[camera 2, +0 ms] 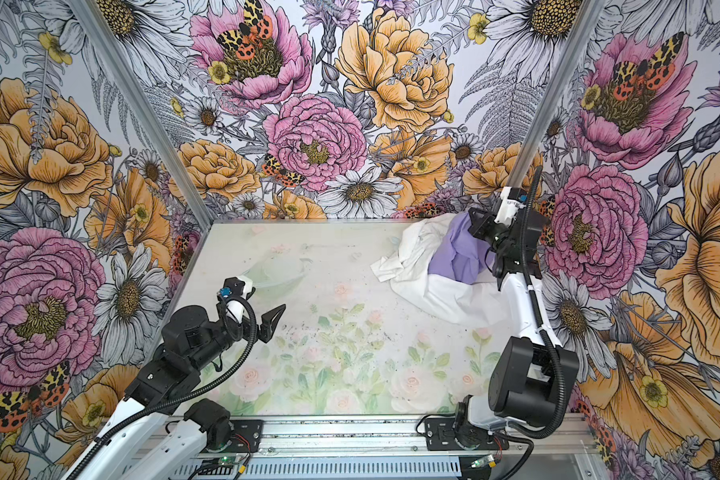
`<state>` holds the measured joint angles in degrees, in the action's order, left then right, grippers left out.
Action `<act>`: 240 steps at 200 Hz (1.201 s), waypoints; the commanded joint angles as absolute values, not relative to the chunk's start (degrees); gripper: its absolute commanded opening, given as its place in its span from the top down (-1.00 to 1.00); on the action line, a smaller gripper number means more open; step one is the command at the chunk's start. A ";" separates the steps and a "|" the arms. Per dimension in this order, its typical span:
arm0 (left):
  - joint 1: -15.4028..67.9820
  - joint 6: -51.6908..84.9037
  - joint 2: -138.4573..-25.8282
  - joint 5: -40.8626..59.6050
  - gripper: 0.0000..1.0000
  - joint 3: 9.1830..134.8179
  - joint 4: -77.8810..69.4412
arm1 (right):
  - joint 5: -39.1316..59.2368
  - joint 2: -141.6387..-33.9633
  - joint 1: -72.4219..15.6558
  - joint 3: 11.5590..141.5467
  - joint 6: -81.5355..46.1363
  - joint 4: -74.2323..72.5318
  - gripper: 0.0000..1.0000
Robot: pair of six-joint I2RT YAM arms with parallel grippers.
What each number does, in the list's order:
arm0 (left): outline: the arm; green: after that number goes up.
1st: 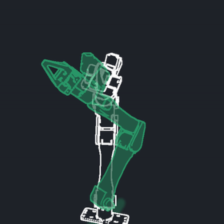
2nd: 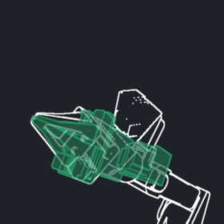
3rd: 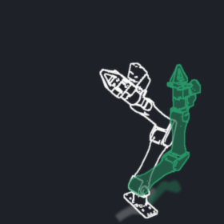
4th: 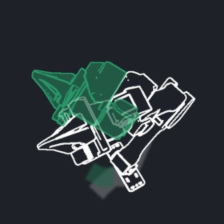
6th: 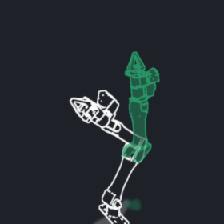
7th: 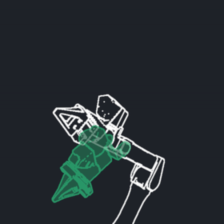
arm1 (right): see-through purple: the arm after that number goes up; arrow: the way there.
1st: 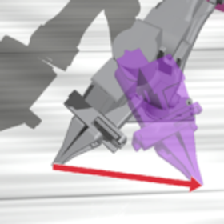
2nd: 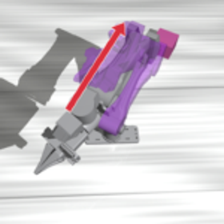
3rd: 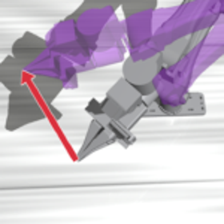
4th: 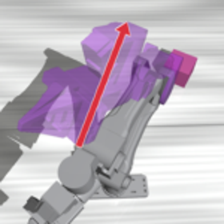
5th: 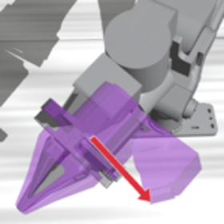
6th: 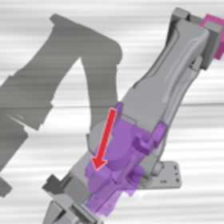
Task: Pick out a specific cloth from the pile
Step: 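Lift the purple shirt with the right gripper out of the pile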
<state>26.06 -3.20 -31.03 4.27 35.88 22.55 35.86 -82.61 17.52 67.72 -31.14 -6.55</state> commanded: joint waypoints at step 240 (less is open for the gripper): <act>25.70 -3.91 -31.20 3.30 -0.97 35.16 22.75 | 34.52 -76.25 12.56 81.87 -32.44 -8.90 1.00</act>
